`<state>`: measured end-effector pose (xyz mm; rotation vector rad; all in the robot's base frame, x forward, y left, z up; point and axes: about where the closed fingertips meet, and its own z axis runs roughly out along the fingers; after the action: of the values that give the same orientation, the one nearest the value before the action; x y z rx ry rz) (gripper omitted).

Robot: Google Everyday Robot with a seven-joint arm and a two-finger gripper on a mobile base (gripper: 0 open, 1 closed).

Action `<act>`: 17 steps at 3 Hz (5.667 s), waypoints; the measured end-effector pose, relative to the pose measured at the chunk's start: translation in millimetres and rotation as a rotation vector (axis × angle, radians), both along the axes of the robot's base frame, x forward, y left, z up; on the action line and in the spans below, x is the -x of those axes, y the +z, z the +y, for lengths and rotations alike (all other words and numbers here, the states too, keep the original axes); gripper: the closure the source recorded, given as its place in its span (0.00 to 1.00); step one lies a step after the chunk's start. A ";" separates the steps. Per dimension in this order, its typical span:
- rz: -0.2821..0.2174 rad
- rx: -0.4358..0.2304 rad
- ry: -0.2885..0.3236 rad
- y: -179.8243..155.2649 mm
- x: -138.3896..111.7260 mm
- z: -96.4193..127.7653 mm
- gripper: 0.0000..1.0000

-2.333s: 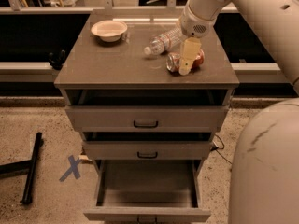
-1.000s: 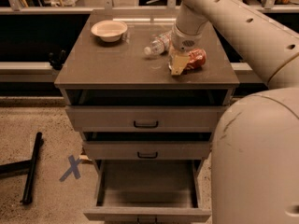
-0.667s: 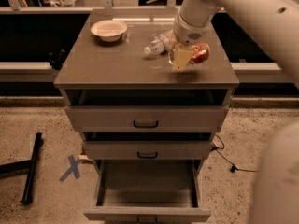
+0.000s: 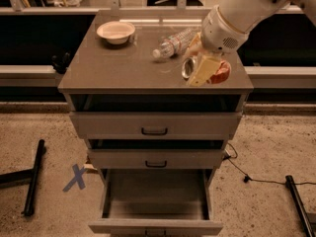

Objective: Place coke can into bottom drawer

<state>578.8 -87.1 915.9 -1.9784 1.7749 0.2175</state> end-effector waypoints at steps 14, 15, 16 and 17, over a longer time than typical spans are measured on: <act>0.298 -0.154 -0.052 -434.8 95.0 30.8 1.00; 0.288 -0.146 -0.057 -458.2 88.0 25.9 1.00; 0.270 -0.176 -0.069 -494.2 75.4 20.2 1.00; 0.270 -0.206 -0.157 -545.6 60.1 8.1 1.00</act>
Offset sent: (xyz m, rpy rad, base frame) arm -0.0115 0.0057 -0.0022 0.0795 0.0527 -0.0101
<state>518.8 -79.0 370.3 -1.7205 1.9740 0.6144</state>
